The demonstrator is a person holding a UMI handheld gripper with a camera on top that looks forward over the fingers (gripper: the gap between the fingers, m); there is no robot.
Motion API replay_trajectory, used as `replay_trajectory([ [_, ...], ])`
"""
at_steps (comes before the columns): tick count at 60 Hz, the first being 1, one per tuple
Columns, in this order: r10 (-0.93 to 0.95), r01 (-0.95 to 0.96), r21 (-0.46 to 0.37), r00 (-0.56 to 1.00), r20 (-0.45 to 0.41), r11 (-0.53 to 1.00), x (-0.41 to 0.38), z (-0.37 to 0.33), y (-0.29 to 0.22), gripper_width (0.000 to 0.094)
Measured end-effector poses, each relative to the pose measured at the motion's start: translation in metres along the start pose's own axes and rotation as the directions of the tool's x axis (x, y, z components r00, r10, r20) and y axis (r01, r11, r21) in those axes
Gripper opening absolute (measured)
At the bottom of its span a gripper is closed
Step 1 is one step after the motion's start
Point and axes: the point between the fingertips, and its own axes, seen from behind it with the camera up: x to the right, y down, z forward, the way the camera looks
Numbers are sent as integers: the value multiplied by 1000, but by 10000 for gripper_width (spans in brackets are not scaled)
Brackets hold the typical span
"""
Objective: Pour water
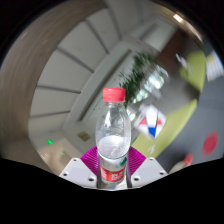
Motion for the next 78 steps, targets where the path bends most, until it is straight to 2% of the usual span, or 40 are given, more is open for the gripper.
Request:
replay_trajectory([
  [1,-77,77,18,997,-20,997,1,26,-3,338],
  [8,-457,468,72,880,-129,881,25,-3,-78,336],
  [13,-633,655,22,739,-230,756,62,12,-100,337],
  [16,-697,717,-26,668,-260,697,105,0,-111,336],
  [23,-755,741,-179,589,-290,647,168,7,-84,334],
  [26,-770,734,-245,570,-286,634,221,1,-77,336],
  [33,-793,706,-361,543,-278,610,267,-4,-42,335],
  [44,-809,665,-463,516,-282,586,320,-16,-10,339],
  [49,-797,662,-446,526,-297,603,320,-20,-10,341],
  [54,-792,654,-447,526,-310,610,320,-21,-12,401],
  [56,-793,653,-451,522,-315,608,320,-22,-11,468],
  [62,-797,641,-475,508,-327,603,318,-28,-13,558],
  [63,-796,637,-478,506,-333,605,317,-30,-14,596],
  [67,-787,619,-487,507,-351,616,311,-39,-15,878],
  [70,-781,606,-492,502,-373,625,305,-52,-20,835],
  [72,-778,601,-494,499,-382,628,299,-61,-24,860],
  [78,-768,582,-503,509,-388,639,271,-95,-21,856],
])
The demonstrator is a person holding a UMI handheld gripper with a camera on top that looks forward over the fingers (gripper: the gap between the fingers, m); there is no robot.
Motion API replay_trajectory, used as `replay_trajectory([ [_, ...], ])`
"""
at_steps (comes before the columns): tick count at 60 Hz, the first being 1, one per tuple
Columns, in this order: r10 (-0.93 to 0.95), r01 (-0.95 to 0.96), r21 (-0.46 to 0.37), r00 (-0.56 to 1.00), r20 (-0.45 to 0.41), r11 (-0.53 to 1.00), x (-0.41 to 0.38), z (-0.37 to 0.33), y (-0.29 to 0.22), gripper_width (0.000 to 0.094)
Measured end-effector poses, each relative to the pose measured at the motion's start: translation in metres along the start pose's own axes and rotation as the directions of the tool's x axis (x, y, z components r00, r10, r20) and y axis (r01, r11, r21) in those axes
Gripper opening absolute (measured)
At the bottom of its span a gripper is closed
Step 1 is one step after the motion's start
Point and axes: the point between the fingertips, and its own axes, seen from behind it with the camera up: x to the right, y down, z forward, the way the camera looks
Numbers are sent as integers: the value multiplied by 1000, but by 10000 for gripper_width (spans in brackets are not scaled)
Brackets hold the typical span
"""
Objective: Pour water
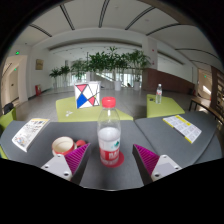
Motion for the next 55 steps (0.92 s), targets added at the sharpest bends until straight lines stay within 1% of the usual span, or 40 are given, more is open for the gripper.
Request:
replay_trajectory([
  [5,4,-3,-28,1000,8,1000,-3,-51,9,858],
  [10,-18,18,-38,1000,10,999,-5,-104,14,852],
  [13,-32,32,-40,999,-1,999,-5,-143,21,853],
  [24,-107,107,-29,994,0,994,-9,-268,35,859],
  [33,-99,100,-22,995,26,995,-20,-346,48,856],
  [43,-72,72,5,997,34,997,-26,-394,53,859],
  [49,-65,65,19,998,16,998,-21,-404,54,854],
  [55,-36,35,26,999,27,999,-24,-412,54,856],
])
